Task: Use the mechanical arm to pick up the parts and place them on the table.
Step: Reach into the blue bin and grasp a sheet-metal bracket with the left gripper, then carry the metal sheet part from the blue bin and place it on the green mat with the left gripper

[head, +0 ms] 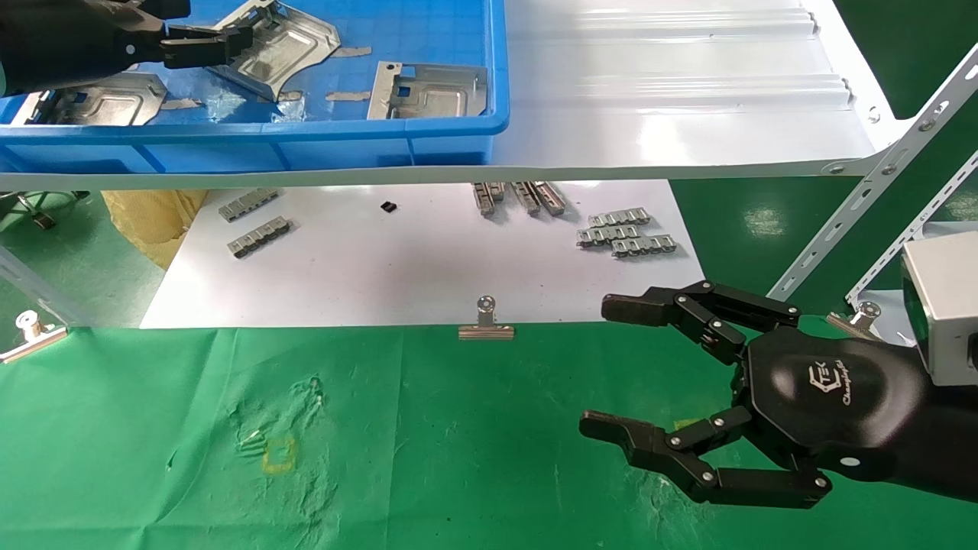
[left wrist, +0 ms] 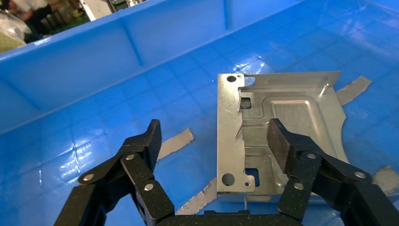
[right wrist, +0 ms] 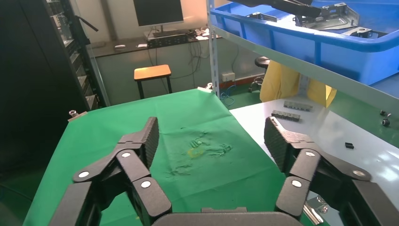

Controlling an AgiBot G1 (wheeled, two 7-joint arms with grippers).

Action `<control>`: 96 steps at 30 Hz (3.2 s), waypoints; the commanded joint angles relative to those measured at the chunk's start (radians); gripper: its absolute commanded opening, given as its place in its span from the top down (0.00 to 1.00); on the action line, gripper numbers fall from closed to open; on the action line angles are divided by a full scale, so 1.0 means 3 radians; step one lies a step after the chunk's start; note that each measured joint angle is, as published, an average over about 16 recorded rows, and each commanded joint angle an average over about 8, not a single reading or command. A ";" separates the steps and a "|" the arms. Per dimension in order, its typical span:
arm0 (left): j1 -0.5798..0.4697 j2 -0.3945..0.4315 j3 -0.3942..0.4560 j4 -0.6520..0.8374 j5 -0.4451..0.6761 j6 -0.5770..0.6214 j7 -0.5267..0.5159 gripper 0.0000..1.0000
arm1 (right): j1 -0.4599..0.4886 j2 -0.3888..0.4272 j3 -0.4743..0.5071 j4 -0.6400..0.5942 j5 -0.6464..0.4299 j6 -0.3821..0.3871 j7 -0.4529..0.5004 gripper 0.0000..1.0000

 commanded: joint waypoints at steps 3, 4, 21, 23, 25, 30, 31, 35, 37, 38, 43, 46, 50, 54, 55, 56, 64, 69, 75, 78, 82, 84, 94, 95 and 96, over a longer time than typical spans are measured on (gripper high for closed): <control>-0.0023 0.0004 0.0007 0.0048 0.0009 0.0040 -0.0033 1.00 | 0.0000 0.0000 0.0000 0.0000 0.0000 0.0000 0.0000 0.00; -0.0026 0.0004 0.0008 0.0055 0.0011 0.0049 -0.0040 1.00 | 0.0000 0.0000 0.0000 0.0000 0.0000 0.0000 0.0000 0.00; -0.0011 0.0014 0.0006 0.0112 0.0008 -0.0008 -0.0096 1.00 | 0.0000 0.0000 0.0000 0.0000 0.0000 0.0000 0.0000 0.00; -0.0005 0.0006 -0.0008 0.0102 -0.0013 0.0017 -0.0088 1.00 | 0.0000 0.0000 0.0000 0.0000 0.0000 0.0000 0.0000 0.00; -0.0003 -0.0010 -0.0032 0.0079 -0.0048 0.0067 -0.0066 1.00 | 0.0000 0.0000 0.0000 0.0000 0.0000 0.0000 0.0000 0.00; -0.0011 -0.0090 -0.0133 -0.0023 -0.0196 0.0364 0.0035 1.00 | 0.0000 0.0000 0.0000 0.0000 0.0000 0.0000 0.0000 0.00; -0.0013 -0.0110 -0.0157 -0.0046 -0.0232 0.0454 0.0058 1.00 | 0.0000 0.0000 0.0000 0.0000 0.0000 0.0000 0.0000 0.00; -0.0008 -0.0194 -0.0238 -0.0156 -0.0363 0.0945 0.0179 1.00 | 0.0000 0.0000 0.0000 0.0000 0.0000 0.0000 0.0000 0.00; 0.0001 -0.0230 -0.0262 -0.0220 -0.0412 0.1261 0.0255 1.00 | 0.0000 0.0000 0.0000 0.0000 0.0000 0.0000 0.0000 0.00; 0.0008 -0.0246 -0.0273 -0.0251 -0.0436 0.1432 0.0294 1.00 | 0.0000 0.0000 0.0000 0.0000 0.0000 0.0000 0.0000 0.00; 0.0071 -0.0310 -0.0315 -0.0382 -0.0570 0.2061 0.0432 1.00 | 0.0000 0.0000 0.0000 0.0000 0.0000 0.0000 0.0000 0.00; 0.0169 -0.0362 -0.0319 -0.0526 -0.0673 0.2176 0.0461 1.00 | 0.0000 0.0000 0.0000 0.0000 0.0000 0.0000 0.0000 0.00; 0.0432 -0.0502 -0.0253 -0.0966 -0.0888 0.2206 0.0463 1.00 | 0.0000 0.0000 0.0000 0.0000 0.0000 0.0000 0.0000 0.00; 0.0803 -0.0742 -0.0128 -0.1588 -0.1270 0.2209 0.0418 1.00 | 0.0000 0.0000 0.0000 0.0000 0.0000 0.0000 0.0000 0.00; 0.0892 -0.0811 -0.0091 -0.1738 -0.1376 0.2206 0.0404 1.00 | 0.0000 0.0000 0.0000 0.0000 0.0000 0.0000 0.0000 0.00; 0.0980 -0.0882 -0.0049 -0.1878 -0.1476 0.2202 0.0393 1.00 | 0.0000 0.0000 0.0000 0.0000 0.0000 0.0000 0.0000 0.00; 0.1460 -0.1297 0.0435 -0.2376 -0.1500 0.2135 0.0821 1.00 | 0.0000 0.0000 0.0000 0.0000 0.0000 0.0000 0.0000 0.00; 0.1583 -0.1305 0.0695 -0.2158 -0.1132 0.2090 0.1406 1.00 | 0.0000 0.0000 0.0000 0.0000 0.0000 0.0000 0.0000 0.00; 0.1685 -0.1182 0.0851 -0.1748 -0.0966 0.2101 0.2073 1.00 | 0.0000 0.0000 0.0000 0.0000 0.0000 0.0000 0.0000 0.00; 0.1674 -0.1140 0.0913 -0.1551 -0.0921 0.2097 0.2285 1.00 | 0.0000 0.0000 0.0000 0.0000 0.0000 0.0000 0.0000 0.00; 0.1625 -0.1103 0.0985 -0.1304 -0.0840 0.2060 0.2439 1.00 | 0.0000 0.0000 0.0000 0.0000 0.0000 0.0000 0.0000 0.00; 0.1601 -0.1080 0.1014 -0.1203 -0.0796 0.2043 0.2515 1.00 | 0.0000 0.0000 0.0000 0.0000 0.0000 0.0000 0.0000 0.00; 0.1493 -0.0934 0.1127 -0.0793 -0.0628 0.1975 0.2740 0.00 | 0.0000 0.0000 0.0000 0.0000 0.0000 0.0000 0.0000 0.00; 0.1485 -0.0922 0.1127 -0.0756 -0.0627 0.1961 0.2762 0.00 | 0.0000 0.0000 0.0000 0.0000 0.0000 0.0000 0.0000 0.00; 0.1477 -0.0912 0.1124 -0.0721 -0.0628 0.1951 0.2783 0.00 | 0.0000 0.0000 0.0000 0.0000 0.0000 0.0000 0.0000 0.00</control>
